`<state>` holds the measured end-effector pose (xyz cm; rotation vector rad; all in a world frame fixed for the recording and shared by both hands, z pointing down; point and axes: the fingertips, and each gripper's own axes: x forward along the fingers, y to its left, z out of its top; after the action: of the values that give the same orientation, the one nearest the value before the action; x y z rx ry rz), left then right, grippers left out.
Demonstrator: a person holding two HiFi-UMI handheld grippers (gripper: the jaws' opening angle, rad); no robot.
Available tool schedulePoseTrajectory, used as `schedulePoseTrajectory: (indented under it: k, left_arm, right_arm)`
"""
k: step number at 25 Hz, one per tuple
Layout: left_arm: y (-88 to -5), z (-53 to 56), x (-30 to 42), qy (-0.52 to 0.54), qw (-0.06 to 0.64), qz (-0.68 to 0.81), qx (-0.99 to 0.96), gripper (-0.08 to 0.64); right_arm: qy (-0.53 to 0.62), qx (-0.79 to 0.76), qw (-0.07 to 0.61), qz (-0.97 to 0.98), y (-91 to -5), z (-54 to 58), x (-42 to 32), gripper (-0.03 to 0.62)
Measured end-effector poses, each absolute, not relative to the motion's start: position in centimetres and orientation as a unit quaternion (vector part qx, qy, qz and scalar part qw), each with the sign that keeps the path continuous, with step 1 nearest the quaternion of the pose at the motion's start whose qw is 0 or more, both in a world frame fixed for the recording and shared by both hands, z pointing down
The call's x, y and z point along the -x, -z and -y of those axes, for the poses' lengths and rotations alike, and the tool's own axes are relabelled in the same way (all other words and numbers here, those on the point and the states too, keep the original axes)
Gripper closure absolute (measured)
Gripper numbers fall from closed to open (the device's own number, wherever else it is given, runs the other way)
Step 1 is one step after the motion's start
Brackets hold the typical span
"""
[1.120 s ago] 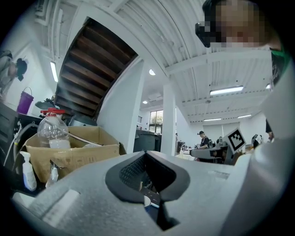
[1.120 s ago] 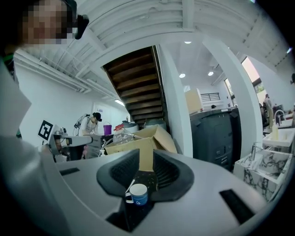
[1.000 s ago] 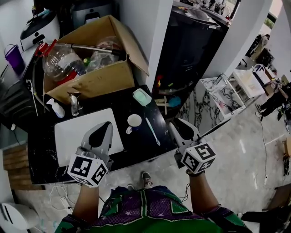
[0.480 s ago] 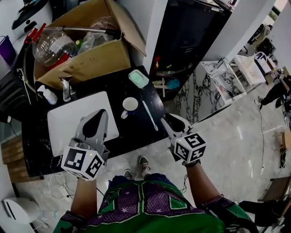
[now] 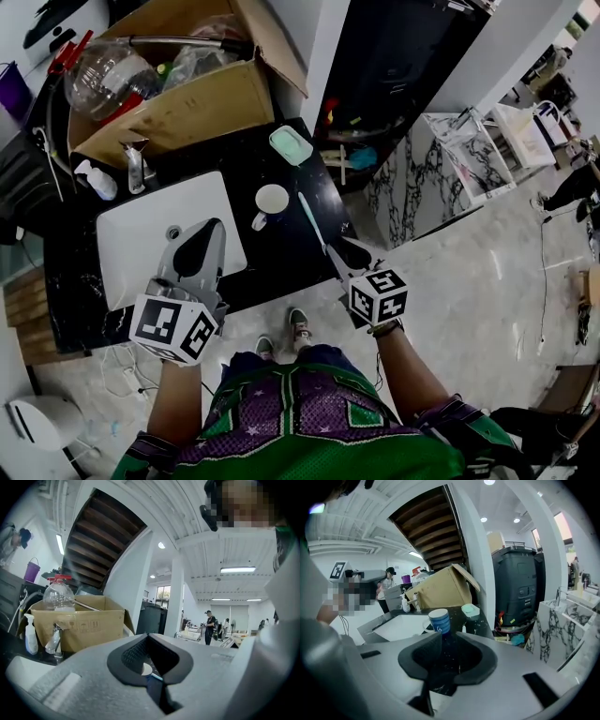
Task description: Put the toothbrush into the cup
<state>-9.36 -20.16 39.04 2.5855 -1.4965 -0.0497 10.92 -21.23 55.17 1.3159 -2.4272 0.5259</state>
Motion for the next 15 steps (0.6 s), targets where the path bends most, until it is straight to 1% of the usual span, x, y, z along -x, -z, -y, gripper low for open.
schedulePoseTrajectory:
  k: [8, 15]
  left_arm:
    - [-39.9, 19.6, 9.0, 0.003, 0.079, 0.497, -0.864, 0.545]
    - [-40.5, 19.4, 8.9, -0.003, 0.085, 0.498, -0.863, 0.545]
  right_arm:
    - [-0.21, -0.466, 0.215, 0.832, -60.5, 21.2, -11.3, 0.511]
    - [-0.216, -0.475, 0.247, 0.817, -63.2, 21.3, -11.9, 0.511]
